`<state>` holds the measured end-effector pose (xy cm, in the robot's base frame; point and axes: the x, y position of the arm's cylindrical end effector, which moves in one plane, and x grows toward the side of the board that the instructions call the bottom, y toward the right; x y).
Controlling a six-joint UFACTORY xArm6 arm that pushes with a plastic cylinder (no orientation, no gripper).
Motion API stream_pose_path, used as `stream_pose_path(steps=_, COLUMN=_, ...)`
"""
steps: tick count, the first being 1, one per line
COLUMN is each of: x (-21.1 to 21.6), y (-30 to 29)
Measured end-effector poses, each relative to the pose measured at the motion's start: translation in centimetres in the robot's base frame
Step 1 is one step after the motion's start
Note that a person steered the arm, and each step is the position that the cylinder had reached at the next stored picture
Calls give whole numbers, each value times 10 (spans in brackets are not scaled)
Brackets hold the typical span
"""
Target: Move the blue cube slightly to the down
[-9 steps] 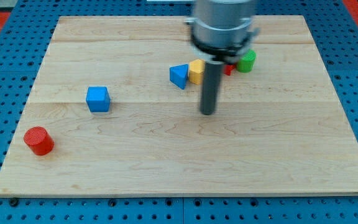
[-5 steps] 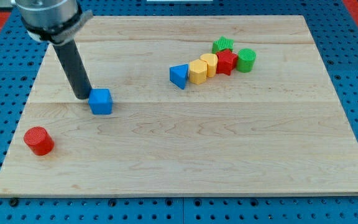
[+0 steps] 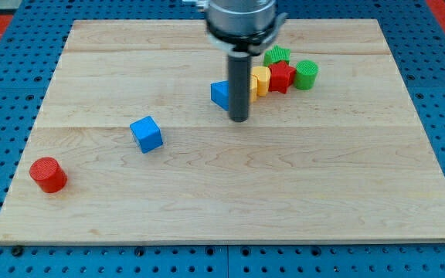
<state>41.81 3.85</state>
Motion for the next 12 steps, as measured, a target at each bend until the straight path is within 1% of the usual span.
stream_pose_path(steps=1, x=-5, y=-6)
stream_pose_path(steps=2, x=-40, y=-19)
stream_pose_path(steps=3, x=-20, y=-23)
stream_pose_path(steps=4, x=49, y=-22)
stream_pose_path(steps=5, x=61, y=-86)
stream_pose_path(steps=7, x=85, y=-131)
stream_pose_path(steps=8, x=67, y=-171)
stream_pose_path(steps=9, x=67, y=-185)
stream_pose_path(steps=10, x=89, y=-160)
stream_pose_path(steps=11, x=109, y=-92)
stream_pose_path(steps=12, x=61, y=-10)
